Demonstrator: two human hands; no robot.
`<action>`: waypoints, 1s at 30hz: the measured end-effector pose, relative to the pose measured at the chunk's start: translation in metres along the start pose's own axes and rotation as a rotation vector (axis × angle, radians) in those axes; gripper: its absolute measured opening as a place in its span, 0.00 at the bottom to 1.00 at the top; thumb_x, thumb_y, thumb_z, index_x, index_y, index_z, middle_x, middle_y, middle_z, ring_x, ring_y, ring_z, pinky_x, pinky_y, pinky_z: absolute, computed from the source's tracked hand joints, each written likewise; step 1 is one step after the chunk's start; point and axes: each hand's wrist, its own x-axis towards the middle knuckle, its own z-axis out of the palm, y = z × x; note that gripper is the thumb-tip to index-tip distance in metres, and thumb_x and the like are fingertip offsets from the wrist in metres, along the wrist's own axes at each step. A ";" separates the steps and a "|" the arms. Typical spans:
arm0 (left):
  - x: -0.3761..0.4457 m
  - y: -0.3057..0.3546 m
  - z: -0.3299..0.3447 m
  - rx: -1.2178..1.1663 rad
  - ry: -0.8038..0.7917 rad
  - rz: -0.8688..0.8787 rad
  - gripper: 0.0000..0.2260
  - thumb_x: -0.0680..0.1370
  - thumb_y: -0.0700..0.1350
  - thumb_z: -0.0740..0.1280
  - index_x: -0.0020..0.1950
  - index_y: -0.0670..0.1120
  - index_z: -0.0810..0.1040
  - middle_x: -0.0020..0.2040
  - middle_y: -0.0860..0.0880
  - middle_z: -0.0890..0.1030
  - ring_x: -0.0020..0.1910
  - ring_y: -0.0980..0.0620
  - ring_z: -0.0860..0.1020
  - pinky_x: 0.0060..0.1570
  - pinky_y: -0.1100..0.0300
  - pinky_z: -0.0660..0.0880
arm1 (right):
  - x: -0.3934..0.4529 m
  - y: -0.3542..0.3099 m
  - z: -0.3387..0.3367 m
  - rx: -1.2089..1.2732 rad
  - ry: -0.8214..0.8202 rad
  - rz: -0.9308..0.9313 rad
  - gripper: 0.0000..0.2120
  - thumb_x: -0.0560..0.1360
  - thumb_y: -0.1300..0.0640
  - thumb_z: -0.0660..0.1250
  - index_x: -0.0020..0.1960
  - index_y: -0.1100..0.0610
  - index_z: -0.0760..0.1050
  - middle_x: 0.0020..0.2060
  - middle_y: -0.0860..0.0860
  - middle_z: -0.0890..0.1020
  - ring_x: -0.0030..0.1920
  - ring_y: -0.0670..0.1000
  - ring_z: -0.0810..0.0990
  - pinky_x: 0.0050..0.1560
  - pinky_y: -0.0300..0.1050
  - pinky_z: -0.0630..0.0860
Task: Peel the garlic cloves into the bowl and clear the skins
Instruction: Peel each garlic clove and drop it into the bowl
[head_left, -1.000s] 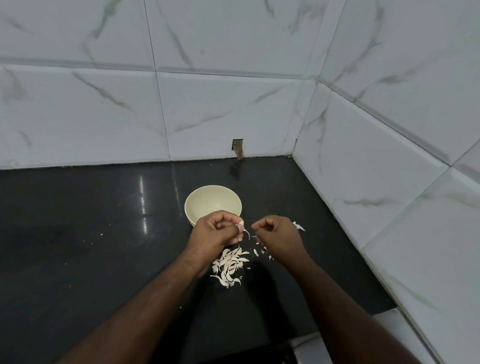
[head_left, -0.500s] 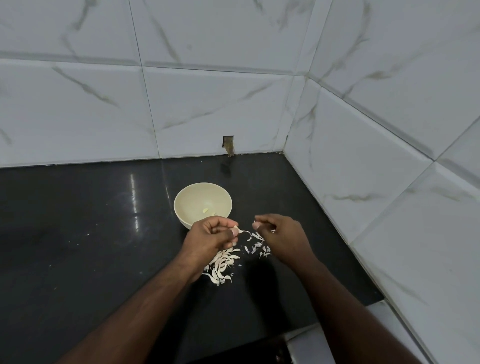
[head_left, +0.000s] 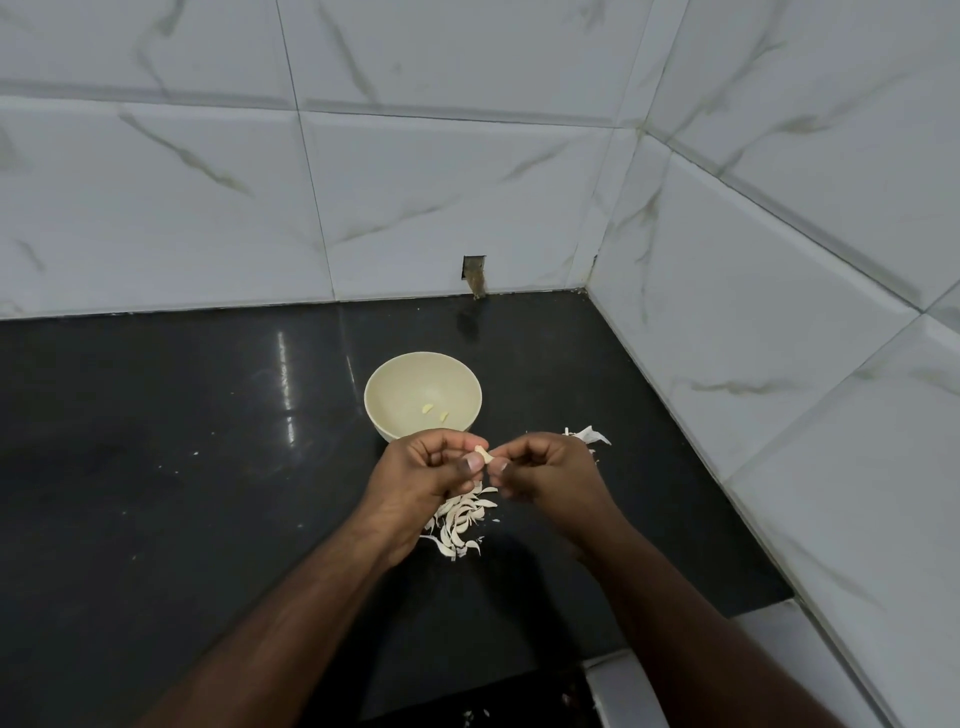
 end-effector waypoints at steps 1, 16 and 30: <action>-0.001 0.000 -0.001 0.004 -0.003 0.003 0.06 0.76 0.31 0.70 0.50 0.38 0.83 0.34 0.45 0.81 0.30 0.55 0.76 0.35 0.65 0.76 | 0.000 -0.001 0.001 0.015 -0.010 0.018 0.06 0.74 0.67 0.72 0.41 0.58 0.83 0.37 0.61 0.84 0.35 0.51 0.78 0.40 0.44 0.77; 0.005 0.002 -0.010 0.073 0.072 0.020 0.07 0.76 0.35 0.72 0.52 0.40 0.86 0.33 0.46 0.79 0.32 0.55 0.74 0.38 0.64 0.75 | 0.012 -0.004 0.004 -0.037 -0.037 0.030 0.03 0.75 0.61 0.73 0.46 0.58 0.86 0.34 0.58 0.83 0.35 0.48 0.78 0.40 0.42 0.75; 0.008 -0.001 -0.003 0.253 0.060 0.085 0.12 0.71 0.32 0.77 0.51 0.43 0.84 0.48 0.38 0.84 0.45 0.49 0.82 0.49 0.56 0.81 | 0.020 -0.003 0.014 0.182 0.030 0.135 0.03 0.75 0.70 0.68 0.43 0.67 0.79 0.32 0.60 0.81 0.34 0.54 0.78 0.38 0.46 0.81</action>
